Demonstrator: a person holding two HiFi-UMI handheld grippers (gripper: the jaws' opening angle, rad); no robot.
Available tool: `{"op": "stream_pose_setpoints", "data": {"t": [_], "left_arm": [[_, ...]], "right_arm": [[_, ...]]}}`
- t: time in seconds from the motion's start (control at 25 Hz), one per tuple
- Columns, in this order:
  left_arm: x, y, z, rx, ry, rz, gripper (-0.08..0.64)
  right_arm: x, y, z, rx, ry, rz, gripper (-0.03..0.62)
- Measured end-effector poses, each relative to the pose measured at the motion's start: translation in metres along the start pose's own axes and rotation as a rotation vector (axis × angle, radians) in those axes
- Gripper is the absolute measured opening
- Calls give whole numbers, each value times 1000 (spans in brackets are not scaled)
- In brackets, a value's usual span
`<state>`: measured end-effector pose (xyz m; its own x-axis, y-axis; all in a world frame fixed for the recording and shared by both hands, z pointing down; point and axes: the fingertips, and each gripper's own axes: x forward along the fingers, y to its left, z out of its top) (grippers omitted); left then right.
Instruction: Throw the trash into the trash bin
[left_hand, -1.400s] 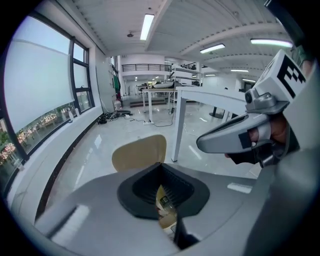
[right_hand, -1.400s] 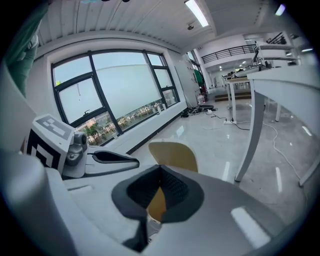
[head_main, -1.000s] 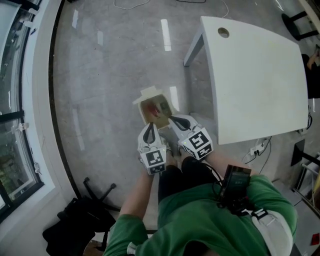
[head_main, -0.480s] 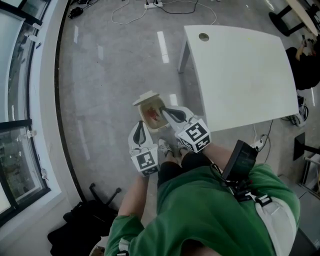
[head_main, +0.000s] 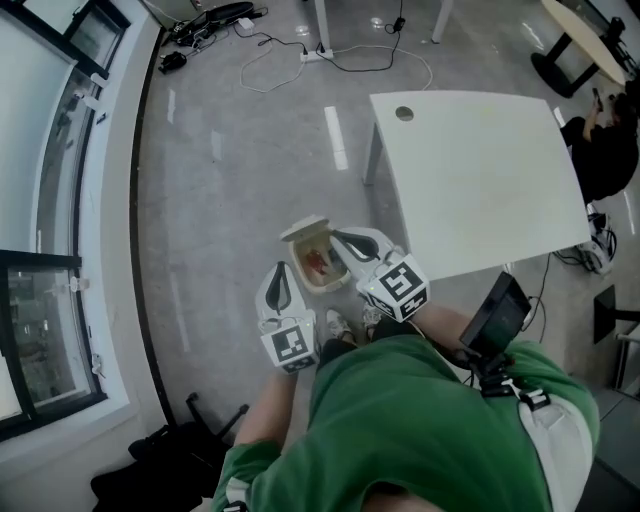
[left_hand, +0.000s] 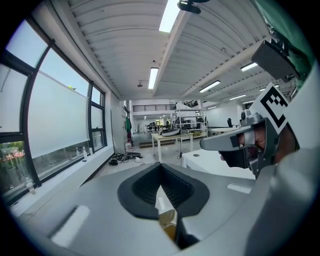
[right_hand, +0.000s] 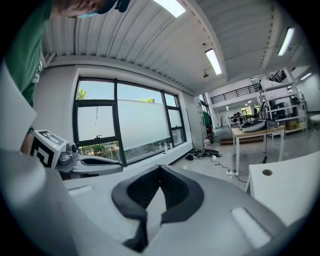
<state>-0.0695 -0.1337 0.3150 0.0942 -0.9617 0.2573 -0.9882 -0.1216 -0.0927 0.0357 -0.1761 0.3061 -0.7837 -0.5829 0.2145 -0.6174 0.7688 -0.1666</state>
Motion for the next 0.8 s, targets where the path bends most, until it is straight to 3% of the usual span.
{"op": "stream_pose_setpoints", "data": {"t": [0.32,0.48,0.8], "left_arm": [[-26,2,35,43,-102,-33,5],[-28,3,31,54,-95,-50,5],[-31,1,44,11,-137,-80,5]], "right_arm": [[-16,26,15,-35,-45,0,3],[-16,30,24,-48,-61,-1,3],[-26,34,35,-55,-79,-32,3]]}}
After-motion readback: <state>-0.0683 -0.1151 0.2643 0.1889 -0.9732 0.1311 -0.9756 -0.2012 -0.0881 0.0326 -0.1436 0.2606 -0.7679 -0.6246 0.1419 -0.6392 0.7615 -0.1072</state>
